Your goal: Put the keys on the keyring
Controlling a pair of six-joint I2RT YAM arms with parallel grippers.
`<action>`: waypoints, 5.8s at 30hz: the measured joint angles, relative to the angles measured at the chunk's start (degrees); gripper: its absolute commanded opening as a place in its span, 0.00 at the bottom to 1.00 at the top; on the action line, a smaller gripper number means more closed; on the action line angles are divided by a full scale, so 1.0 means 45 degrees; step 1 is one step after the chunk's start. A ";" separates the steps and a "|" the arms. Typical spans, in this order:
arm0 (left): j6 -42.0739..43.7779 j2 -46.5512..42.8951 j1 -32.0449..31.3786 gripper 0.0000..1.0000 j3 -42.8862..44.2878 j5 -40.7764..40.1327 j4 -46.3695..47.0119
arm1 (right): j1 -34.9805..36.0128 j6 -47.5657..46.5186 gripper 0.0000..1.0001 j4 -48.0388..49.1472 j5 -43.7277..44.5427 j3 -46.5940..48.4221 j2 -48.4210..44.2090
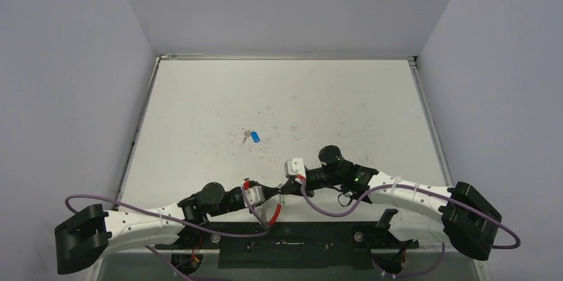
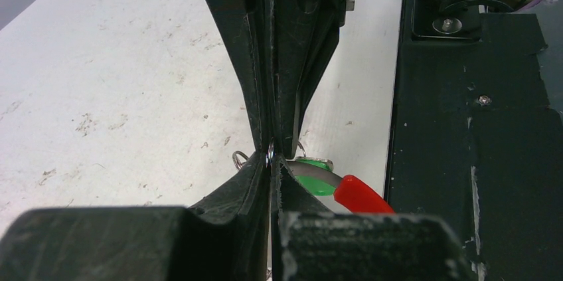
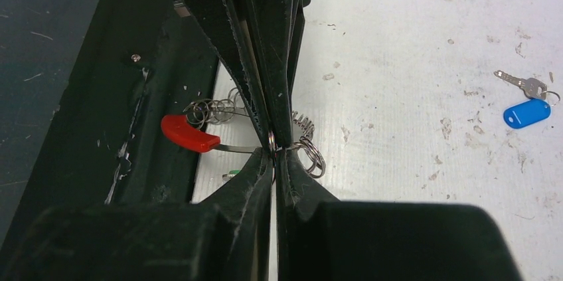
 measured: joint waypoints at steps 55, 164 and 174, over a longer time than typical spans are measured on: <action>0.0437 0.2535 -0.0005 0.03 0.1389 -0.0413 -0.0432 | 0.1399 0.0738 0.00 -0.9738 0.4177 0.5901 0.2749; -0.0525 -0.1919 -0.0005 0.00 -0.0427 -0.1933 -0.0525 | 0.1394 1.3279 0.00 -0.1778 0.7009 0.0287 -0.1161; -0.0345 -0.1972 -0.0005 0.00 -0.0549 -0.1651 -0.0287 | 0.1258 1.3109 0.00 -0.1345 0.6887 0.0287 -0.0602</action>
